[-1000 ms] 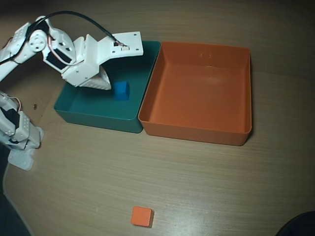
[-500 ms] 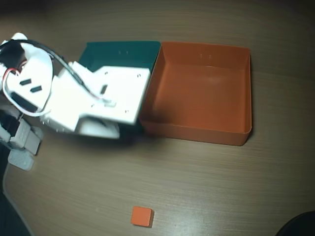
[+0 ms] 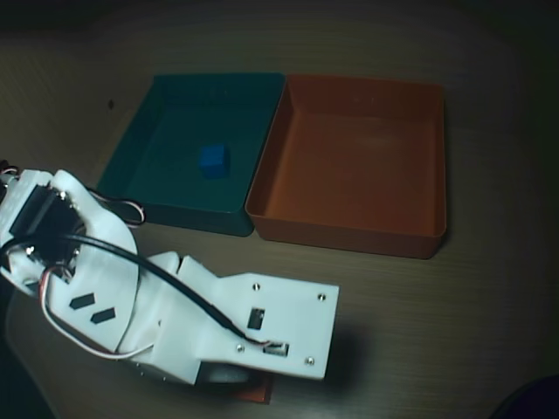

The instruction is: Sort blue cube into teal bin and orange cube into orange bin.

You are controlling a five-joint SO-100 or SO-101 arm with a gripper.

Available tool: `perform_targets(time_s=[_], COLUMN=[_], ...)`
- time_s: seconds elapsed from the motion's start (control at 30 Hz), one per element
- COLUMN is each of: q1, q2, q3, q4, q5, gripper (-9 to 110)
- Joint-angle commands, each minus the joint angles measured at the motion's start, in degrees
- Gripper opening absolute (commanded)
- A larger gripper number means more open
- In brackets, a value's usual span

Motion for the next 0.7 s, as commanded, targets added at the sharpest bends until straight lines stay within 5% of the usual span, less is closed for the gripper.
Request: perform_targets(time_s=[0.0,0.27,0.67], q1=[2.5,4.8,4.9], q2=[-0.2,-4.4,-11.6], q3=[-5.6,-7.0,-7.1], q4=[-0.9,-0.9,-6.8], q5=[-2.9,-3.8,-3.1], gripper=[23,41,42])
